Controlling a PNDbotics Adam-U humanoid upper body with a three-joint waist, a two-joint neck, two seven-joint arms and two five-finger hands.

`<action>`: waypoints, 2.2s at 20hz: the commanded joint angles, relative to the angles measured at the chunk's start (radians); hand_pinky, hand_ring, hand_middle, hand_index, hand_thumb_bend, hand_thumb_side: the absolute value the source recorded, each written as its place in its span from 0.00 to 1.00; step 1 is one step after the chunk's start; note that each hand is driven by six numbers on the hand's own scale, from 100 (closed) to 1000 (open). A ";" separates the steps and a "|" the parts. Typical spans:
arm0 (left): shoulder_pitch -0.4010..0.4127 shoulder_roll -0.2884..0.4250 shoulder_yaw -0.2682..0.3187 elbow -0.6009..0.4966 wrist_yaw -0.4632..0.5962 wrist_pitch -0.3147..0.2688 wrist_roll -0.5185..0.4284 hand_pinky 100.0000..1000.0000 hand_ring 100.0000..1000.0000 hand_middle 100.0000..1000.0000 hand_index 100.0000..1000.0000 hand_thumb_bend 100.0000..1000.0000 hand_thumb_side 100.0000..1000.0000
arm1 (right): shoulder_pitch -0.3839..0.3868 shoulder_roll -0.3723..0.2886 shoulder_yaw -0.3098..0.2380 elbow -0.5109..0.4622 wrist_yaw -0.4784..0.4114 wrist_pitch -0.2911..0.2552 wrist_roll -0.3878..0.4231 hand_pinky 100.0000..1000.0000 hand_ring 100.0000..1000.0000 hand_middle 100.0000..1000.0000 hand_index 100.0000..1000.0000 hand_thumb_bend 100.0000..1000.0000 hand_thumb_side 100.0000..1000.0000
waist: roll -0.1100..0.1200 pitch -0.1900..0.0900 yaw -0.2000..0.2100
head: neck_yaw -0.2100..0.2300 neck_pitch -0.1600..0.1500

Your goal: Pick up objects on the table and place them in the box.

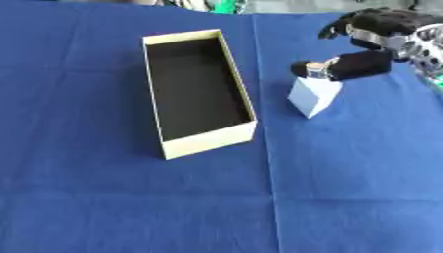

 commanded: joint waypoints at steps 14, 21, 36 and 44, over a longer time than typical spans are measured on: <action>-0.009 0.014 0.002 -0.020 0.007 -0.003 -0.006 0.49 0.65 0.57 0.69 0.00 0.68 | -0.010 0.036 0.004 0.200 0.029 0.118 0.110 0.72 0.91 0.85 0.91 0.53 1.00 | 0.010 -0.015 0.004 | 0.004 -0.014; -0.009 0.010 0.000 -0.020 0.008 -0.002 -0.008 0.49 0.65 0.57 0.69 0.00 0.68 | -0.013 0.042 0.008 0.185 -0.041 0.129 0.129 0.72 0.91 0.85 0.91 0.51 1.00 | 0.010 -0.011 0.004 | 0.003 -0.011; -0.008 0.000 0.001 -0.020 0.012 -0.005 -0.007 0.49 0.65 0.57 0.69 0.00 0.68 | 0.006 0.109 0.023 0.322 -0.019 0.122 0.104 0.71 0.91 0.85 0.91 0.50 1.00 | 0.017 0.002 0.019 | -0.005 -0.021; -0.007 -0.001 0.000 -0.020 0.012 -0.004 -0.010 0.49 0.65 0.57 0.69 0.00 0.68 | 0.013 0.102 0.026 0.303 -0.036 0.101 0.103 0.68 0.84 0.75 0.79 0.11 1.00 | 0.019 0.005 0.016 | -0.007 -0.016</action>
